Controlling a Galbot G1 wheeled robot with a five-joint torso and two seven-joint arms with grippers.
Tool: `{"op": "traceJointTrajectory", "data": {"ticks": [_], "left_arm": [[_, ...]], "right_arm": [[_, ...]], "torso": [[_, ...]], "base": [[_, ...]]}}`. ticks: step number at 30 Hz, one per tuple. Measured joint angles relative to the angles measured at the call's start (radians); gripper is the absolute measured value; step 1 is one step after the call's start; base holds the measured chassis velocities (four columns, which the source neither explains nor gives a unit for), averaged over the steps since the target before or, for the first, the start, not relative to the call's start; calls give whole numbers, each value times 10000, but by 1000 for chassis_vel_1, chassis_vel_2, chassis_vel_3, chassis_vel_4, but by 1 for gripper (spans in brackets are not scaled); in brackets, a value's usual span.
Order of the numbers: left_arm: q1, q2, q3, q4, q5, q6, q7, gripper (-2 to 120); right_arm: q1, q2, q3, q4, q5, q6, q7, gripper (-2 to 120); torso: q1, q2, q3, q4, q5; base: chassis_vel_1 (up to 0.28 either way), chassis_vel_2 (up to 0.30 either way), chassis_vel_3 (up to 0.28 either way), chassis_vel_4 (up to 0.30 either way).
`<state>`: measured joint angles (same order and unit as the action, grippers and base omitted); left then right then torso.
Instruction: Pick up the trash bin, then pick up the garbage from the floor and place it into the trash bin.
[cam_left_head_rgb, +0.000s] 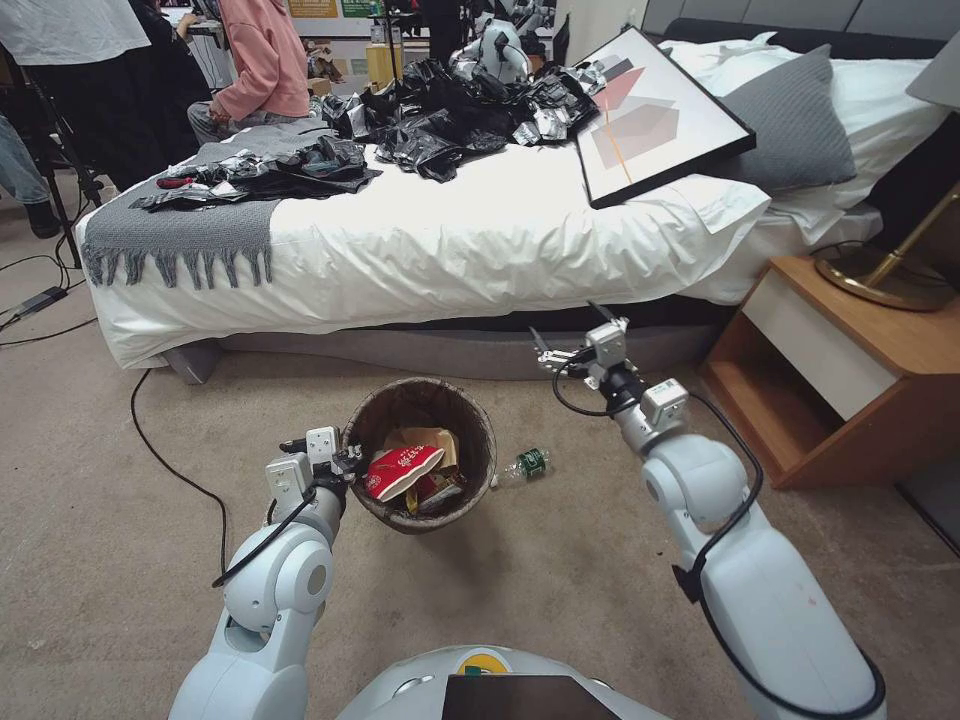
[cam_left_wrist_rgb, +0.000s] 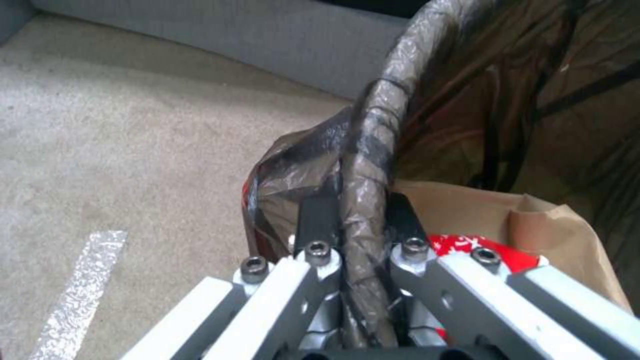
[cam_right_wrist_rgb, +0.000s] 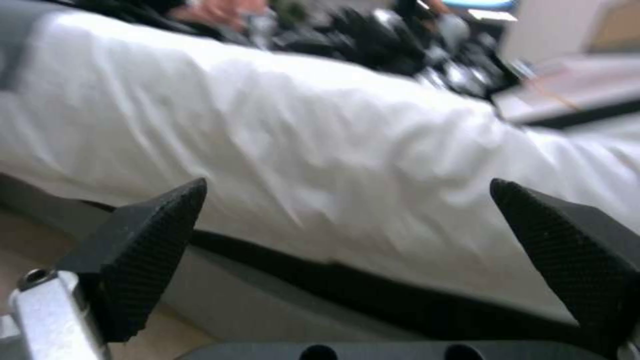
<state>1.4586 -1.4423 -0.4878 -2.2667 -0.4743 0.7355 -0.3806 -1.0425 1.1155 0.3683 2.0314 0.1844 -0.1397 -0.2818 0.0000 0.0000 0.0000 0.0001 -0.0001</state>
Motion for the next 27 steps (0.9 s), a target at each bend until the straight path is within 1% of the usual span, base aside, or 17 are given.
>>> {"op": "traceJointTrajectory", "data": {"ticks": [2, 3, 5, 6, 8, 9, 10, 11, 12, 19, 24, 27], "left_arm": [[-3, 0, -2, -19, -4, 0, 0, 2], [-3, 0, -2, -19, -4, 0, 0, 2], [-11, -5, -2, -27, -6, 0, 0, 2], [-11, -5, -2, -27, -6, 0, 0, 2], [-18, -6, 0, -33, -9, 0, 0, 2], [-23, -7, 5, -38, -12, 0, 0, 2], [-23, -7, 5, -38, -12, 0, 0, 2], [-24, -7, 8, -42, -13, 0, 0, 2], [-23, -13, 8, -43, -13, 0, 0, 2], [-12, -25, -11, -52, -13, 0, 1, 2], [15, -20, -21, -93, -13, 0, 3, 2], [43, -20, -26, -112, -15, 0, 6, 2]], "right_arm": [[-441, 305, 219, 368, -97, -602, 1131, 100], [-441, 305, 219, 368, -97, -602, 1131, 100], [-738, 553, 360, 551, -149, -941, 1765, 100], [-738, 553, 360, 551, -149, -941, 1765, 100], [-994, 775, 469, 675, -225, -1184, 2245, 100], [-1363, 1082, 658, 829, -400, -1371, 2691, 100], [-1363, 1082, 658, 829, -400, -1371, 2691, 100], [-1645, 1299, 805, 935, -555, -1437, 2876, 100], [-2060, 1596, 982, 1109, -797, -1451, 3048, 100], [-3105, 2428, 1202, 1346, -1553, -1070, 3126, 100], [-3297, 2633, 1192, 1356, -1780, -886, 3103, 100], [-3309, 2610, 1202, 1331, -1788, -869, 3074, 100]], "torso": [[0, 0, 0, -3, 0], [0, 0, 0, -3, 0], [0, 0, 0, -2, -2], [0, 0, 0, -2, -2], [0, 0, 0, -3, 2], [0, 0, 0, 0, 1], [0, 0, 0, 0, 1], [0, 0, 0, -3, 0], [0, 0, -1, 0, 0], [0, 0, -1, -2, -1], [0, 0, 0, -1, -1], [0, 0, -1, 0, -1]], "base": [[0, 0, 0, 0], [0, 0, 0, 0], [0, 0, 0, 0], [0, 0, 0, 0], [0, 0, 0, 0], [0, 0, 0, 0], [0, 0, 0, 0], [0, 0, 0, 0], [0, 0, 0, 0], [0, 0, 0, 0], [0, 0, 0, 0], [0, 0, 0, 0]]}}
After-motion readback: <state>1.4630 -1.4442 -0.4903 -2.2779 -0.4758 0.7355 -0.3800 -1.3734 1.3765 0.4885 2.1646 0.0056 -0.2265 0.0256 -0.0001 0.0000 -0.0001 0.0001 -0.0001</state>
